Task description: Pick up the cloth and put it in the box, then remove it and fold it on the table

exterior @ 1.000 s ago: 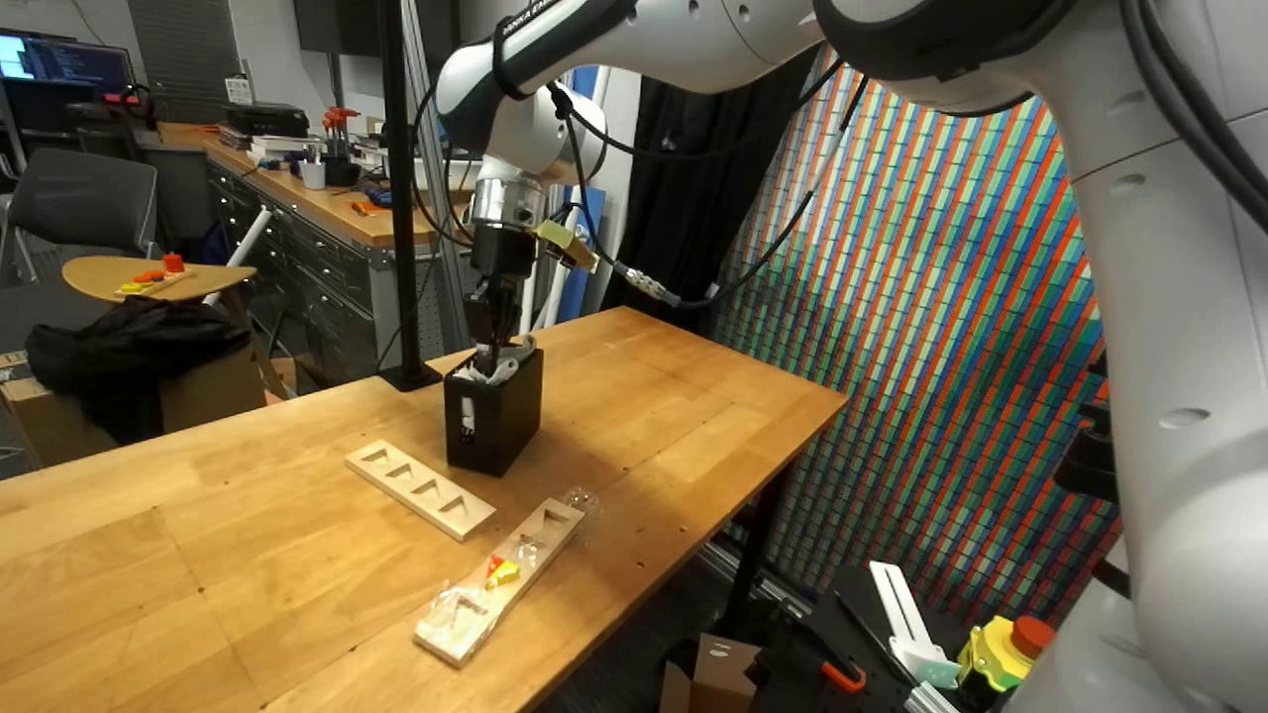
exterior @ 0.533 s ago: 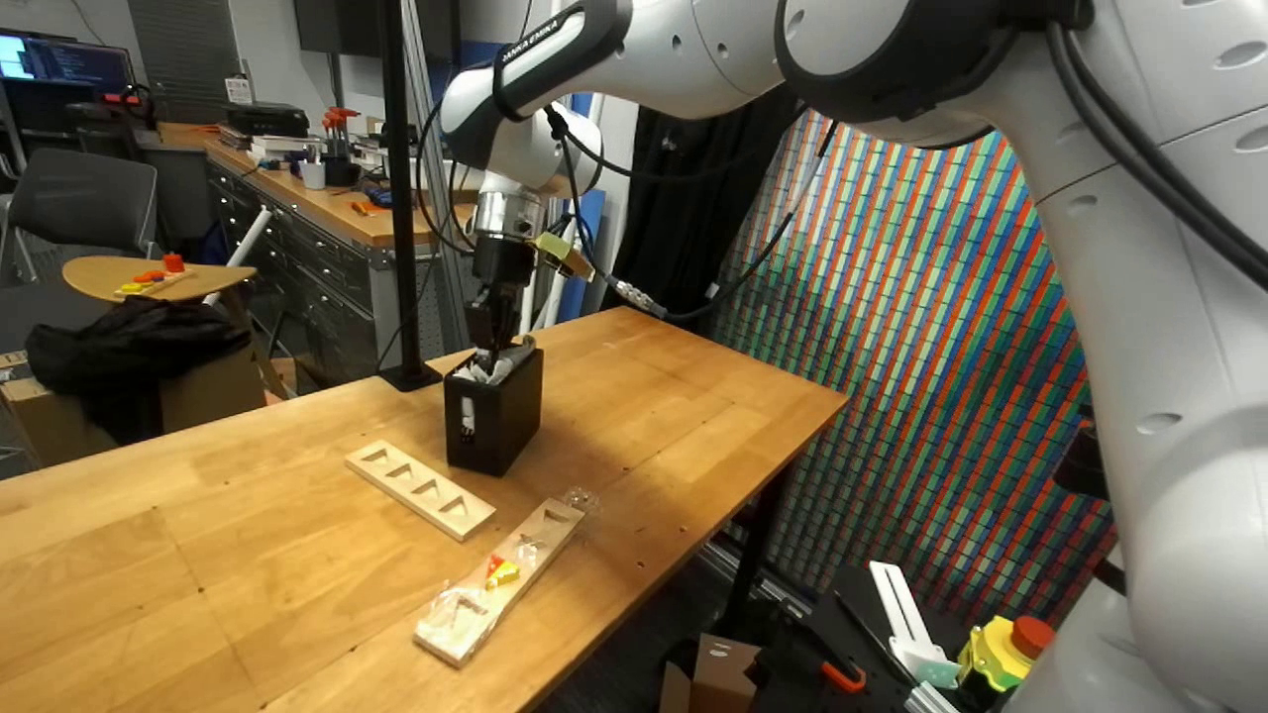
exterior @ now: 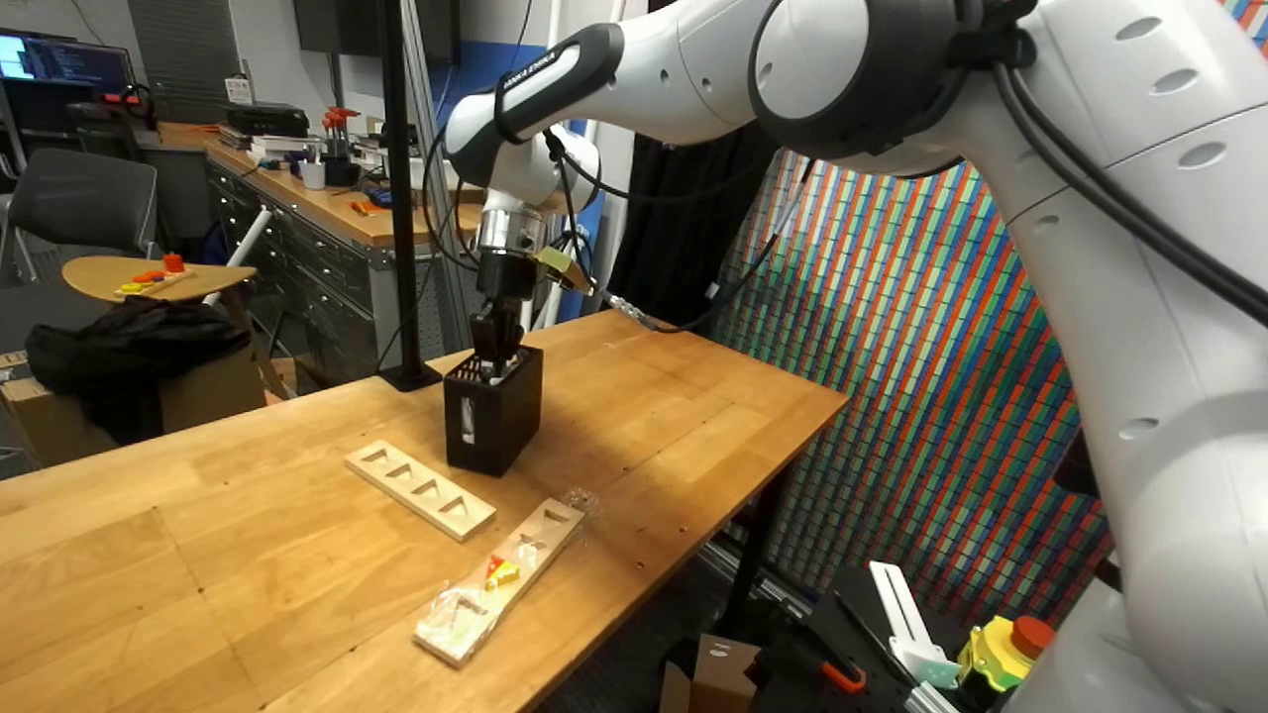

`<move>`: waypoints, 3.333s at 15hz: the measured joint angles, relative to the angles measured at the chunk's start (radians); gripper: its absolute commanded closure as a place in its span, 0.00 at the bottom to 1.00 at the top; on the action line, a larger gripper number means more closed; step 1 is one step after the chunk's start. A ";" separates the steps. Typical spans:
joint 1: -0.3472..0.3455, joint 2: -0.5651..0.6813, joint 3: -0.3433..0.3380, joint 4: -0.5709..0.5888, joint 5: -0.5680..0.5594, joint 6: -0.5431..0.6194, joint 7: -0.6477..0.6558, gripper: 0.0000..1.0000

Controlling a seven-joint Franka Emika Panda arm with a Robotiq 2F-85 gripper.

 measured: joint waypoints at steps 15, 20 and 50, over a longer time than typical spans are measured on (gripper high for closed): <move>-0.007 0.084 0.016 0.098 0.007 -0.106 -0.001 0.96; 0.000 -0.014 0.016 0.101 -0.007 -0.105 0.001 0.95; 0.040 -0.057 -0.003 0.111 -0.155 -0.091 -0.002 0.49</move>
